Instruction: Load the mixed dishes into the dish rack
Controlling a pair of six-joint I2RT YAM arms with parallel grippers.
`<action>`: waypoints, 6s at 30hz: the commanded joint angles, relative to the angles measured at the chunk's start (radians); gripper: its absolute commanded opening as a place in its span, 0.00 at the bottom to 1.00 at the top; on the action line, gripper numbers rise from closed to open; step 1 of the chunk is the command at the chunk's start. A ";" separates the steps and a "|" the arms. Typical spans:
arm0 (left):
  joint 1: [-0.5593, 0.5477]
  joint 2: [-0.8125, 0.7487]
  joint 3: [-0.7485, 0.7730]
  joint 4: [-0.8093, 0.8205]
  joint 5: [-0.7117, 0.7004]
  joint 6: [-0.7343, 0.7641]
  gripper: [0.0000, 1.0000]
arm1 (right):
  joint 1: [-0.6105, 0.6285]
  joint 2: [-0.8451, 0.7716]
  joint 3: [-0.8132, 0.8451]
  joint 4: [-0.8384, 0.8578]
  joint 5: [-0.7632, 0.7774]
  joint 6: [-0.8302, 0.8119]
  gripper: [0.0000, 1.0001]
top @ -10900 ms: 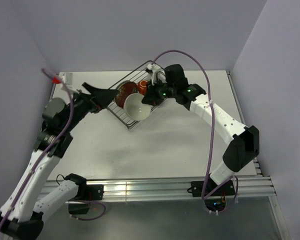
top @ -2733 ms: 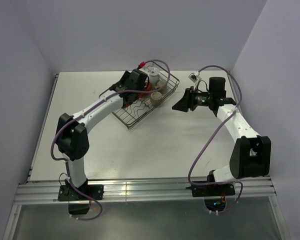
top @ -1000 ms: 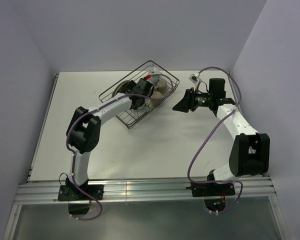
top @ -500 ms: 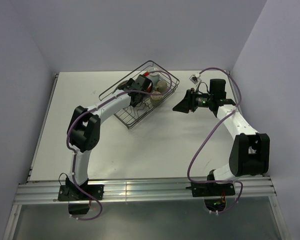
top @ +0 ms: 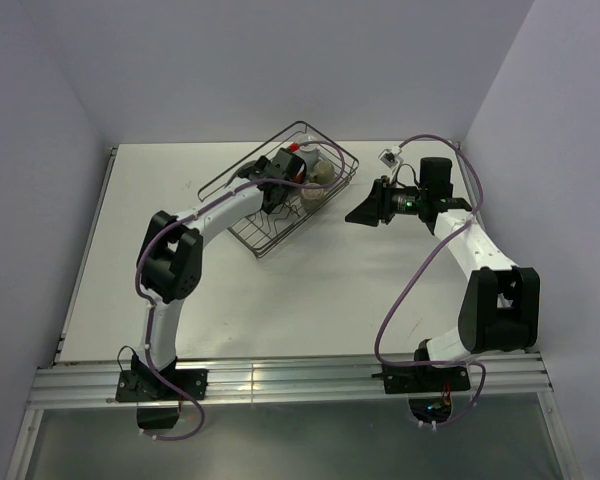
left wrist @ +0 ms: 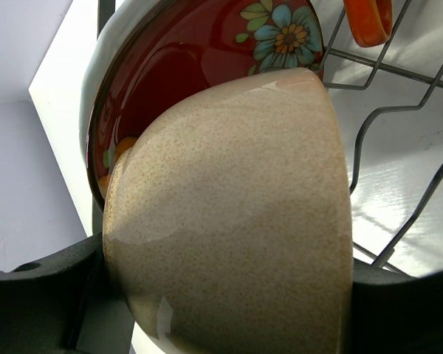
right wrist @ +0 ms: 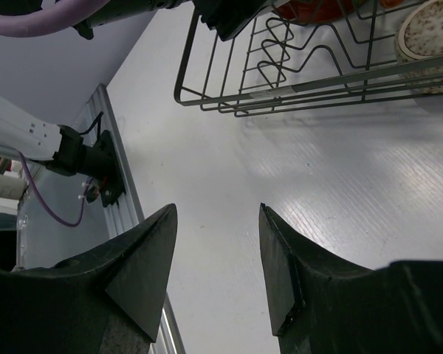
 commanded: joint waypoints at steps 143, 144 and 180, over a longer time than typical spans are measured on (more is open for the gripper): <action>-0.187 -0.021 0.120 0.000 -0.116 -0.053 0.99 | -0.079 -0.032 -0.013 0.044 -0.043 -0.009 0.56; -0.188 -0.021 0.117 -0.002 -0.118 -0.057 0.99 | -0.079 -0.032 -0.013 0.043 -0.043 -0.011 0.56; -0.058 -0.811 -0.483 0.386 0.505 -0.672 0.99 | -0.089 -0.301 0.071 -0.104 0.773 -0.233 1.00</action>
